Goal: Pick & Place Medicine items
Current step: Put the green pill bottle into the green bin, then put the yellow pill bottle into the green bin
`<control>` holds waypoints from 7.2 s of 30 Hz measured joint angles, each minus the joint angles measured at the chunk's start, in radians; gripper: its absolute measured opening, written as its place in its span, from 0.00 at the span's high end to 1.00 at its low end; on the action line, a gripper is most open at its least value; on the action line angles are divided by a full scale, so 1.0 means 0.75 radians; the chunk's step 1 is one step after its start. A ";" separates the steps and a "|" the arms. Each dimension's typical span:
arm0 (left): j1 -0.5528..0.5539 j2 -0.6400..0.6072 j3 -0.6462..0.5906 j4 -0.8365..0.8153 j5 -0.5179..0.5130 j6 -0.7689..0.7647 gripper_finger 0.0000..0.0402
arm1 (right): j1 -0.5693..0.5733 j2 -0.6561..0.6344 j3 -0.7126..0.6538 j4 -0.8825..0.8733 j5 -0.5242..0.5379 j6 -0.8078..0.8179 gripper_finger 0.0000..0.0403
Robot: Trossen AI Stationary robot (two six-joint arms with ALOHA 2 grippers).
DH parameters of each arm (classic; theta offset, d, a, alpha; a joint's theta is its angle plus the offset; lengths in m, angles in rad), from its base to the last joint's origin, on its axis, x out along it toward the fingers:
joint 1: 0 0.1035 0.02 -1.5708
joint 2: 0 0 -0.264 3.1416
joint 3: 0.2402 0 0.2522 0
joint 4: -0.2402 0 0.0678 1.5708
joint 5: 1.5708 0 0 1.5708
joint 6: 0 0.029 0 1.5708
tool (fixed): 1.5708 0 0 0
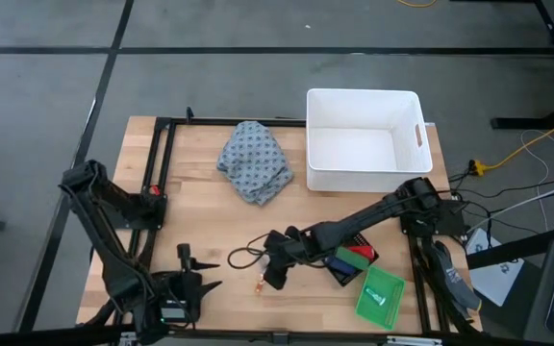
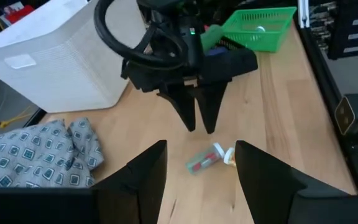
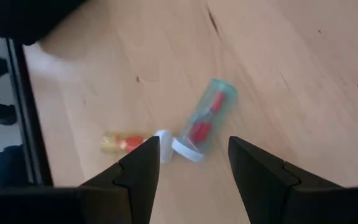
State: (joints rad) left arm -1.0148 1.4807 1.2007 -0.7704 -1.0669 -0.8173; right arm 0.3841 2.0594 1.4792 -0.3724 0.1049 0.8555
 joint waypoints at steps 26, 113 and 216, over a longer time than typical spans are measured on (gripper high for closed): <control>0.000 0.000 0.000 0.009 0.030 -0.013 0.54 | -0.062 0.307 0.283 -0.049 -0.010 -0.110 0.68; 0.000 0.000 0.000 0.023 0.040 0.027 0.54 | 0.771 -0.303 0.152 -0.286 0.606 0.149 0.39; -0.048 0.000 0.001 0.024 0.021 -0.196 0.54 | 0.129 0.560 1.106 -0.999 0.335 -1.864 0.72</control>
State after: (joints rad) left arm -1.0512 1.4808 1.2011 -0.7521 -1.0512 -0.9641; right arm 0.4809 2.4794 2.3085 -1.1219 0.3561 -0.5426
